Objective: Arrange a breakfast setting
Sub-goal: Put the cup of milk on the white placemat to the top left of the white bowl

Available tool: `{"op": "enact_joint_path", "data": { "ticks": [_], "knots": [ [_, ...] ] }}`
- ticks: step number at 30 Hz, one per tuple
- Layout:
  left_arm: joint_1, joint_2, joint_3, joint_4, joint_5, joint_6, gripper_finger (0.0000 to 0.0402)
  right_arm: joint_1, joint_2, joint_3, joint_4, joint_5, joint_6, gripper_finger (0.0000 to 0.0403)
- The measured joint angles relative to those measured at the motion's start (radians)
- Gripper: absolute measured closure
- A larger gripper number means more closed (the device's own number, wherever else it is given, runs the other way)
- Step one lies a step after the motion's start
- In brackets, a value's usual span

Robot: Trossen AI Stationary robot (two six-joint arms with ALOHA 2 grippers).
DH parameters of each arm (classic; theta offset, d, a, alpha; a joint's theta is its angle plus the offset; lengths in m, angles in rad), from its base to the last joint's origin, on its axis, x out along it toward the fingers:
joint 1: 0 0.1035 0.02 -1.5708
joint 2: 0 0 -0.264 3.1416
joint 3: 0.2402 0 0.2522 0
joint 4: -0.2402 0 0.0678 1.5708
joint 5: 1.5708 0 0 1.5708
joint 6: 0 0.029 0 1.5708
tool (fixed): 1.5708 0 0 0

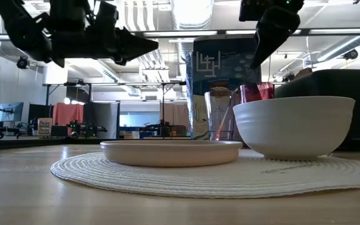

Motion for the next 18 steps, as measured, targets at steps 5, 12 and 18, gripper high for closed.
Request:
{"op": "enact_joint_path", "data": {
  "ticks": [5,12,18],
  "knots": [
    [0.002,0.068,0.050,0.003,0.052,-0.004,0.0364,-0.048,0.000,0.000,-0.011,0.026,0.077,0.0252],
    [0.009,0.081,0.067,0.007,0.055,-0.004,0.0364,-0.151,0.013,0.000,-0.039,-0.009,0.140,0.0253],
    [0.011,0.072,0.058,0.010,0.055,-0.004,0.0364,-0.197,0.056,0.000,-0.048,-0.086,0.130,0.0253]
  ]
}}
